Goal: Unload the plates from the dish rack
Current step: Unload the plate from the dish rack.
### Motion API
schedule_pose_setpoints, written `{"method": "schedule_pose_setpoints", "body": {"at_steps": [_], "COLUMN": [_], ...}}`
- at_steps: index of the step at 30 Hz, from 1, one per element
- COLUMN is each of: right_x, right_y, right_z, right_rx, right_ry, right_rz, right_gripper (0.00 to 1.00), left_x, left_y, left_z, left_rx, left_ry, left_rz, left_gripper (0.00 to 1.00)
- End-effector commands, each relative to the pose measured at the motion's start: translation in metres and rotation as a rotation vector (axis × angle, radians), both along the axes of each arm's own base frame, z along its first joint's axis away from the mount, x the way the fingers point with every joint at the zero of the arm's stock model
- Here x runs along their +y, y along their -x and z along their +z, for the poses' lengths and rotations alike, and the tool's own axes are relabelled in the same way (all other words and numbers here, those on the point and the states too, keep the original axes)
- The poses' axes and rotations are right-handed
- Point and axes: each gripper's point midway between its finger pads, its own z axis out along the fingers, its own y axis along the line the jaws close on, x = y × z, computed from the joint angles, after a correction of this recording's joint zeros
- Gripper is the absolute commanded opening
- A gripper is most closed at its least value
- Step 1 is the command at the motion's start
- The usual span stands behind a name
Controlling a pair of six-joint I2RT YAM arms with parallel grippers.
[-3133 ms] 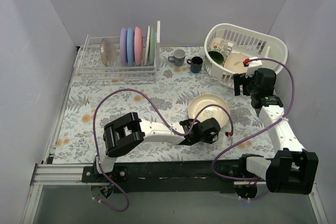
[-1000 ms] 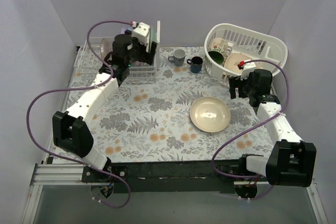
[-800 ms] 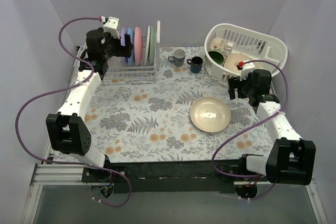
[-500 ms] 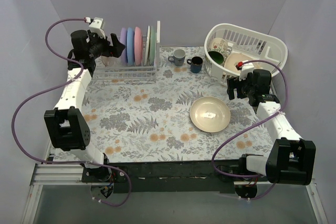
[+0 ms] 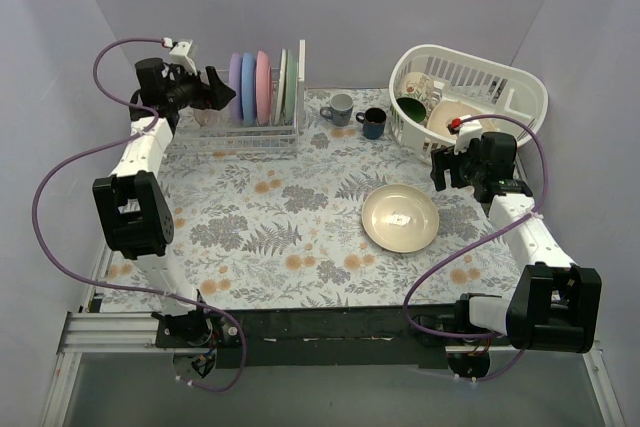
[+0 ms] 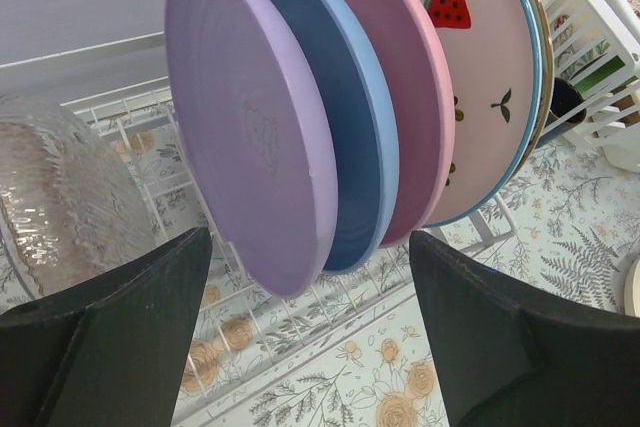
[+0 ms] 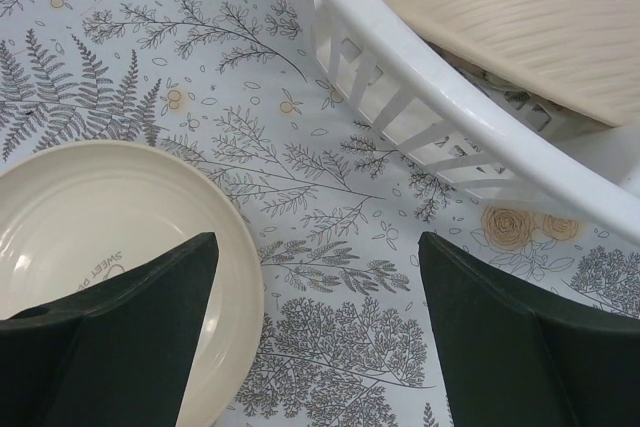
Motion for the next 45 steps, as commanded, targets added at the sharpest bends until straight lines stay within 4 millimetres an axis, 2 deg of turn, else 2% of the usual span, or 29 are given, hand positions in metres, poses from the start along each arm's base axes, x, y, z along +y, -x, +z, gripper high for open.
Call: {"method": "schedule_pose_setpoints", "body": {"at_steps": [1,3,8,17,23,27,32,38,41,42,45], "right_x": [0.002,0.002,0.003,0.003,0.003,0.004,0.003,0.003,0.003,0.003,0.003], "right_y": [-0.002,-0.001,-0.001,0.000,0.000,0.000,-0.001,0.000,0.000,0.000,0.000], "right_z": [0.006,0.006,0.009,0.010,0.009,0.008,0.008,0.008,0.007,0.008,0.007], "right_rx": [-0.023,-0.023,-0.032,-0.037,-0.031,-0.028,-0.028,-0.028,-0.025,-0.028,-0.027], "right_ry": [-0.005,-0.004,-0.010,-0.011,-0.010,-0.011,-0.012,-0.012,-0.011,-0.009,-0.008], "right_rz": [0.016,0.015,0.020,0.023,0.022,0.025,0.023,0.021,0.022,0.022,0.023], "right_gripper": [0.89,0.89,0.89,0.89,0.89,0.89,0.89,0.89,0.89,0.89,0.89], "left_x": [-0.004,-0.004,-0.002,-0.009,-0.014,-0.022,-0.030,-0.040,-0.041,-0.043,-0.041], "left_y": [-0.011,-0.015,-0.024,-0.029,-0.029,-0.027,-0.025,-0.024,-0.024,-0.023,-0.024], "left_z": [0.020,0.020,0.003,-0.010,-0.015,-0.016,-0.018,-0.021,-0.024,-0.022,-0.023], "left_rx": [-0.057,-0.056,-0.030,0.007,0.029,0.035,0.051,0.068,0.078,0.074,0.076], "left_ry": [-0.005,-0.003,-0.003,0.034,0.059,0.070,0.090,0.099,0.096,0.095,0.091], "left_rz": [-0.030,-0.036,-0.039,-0.080,-0.098,-0.131,-0.171,-0.208,-0.213,-0.216,-0.205], "left_gripper": [0.79,0.78,0.77,0.74,0.62,0.59,0.40,0.32,0.21,0.15,0.12]}}
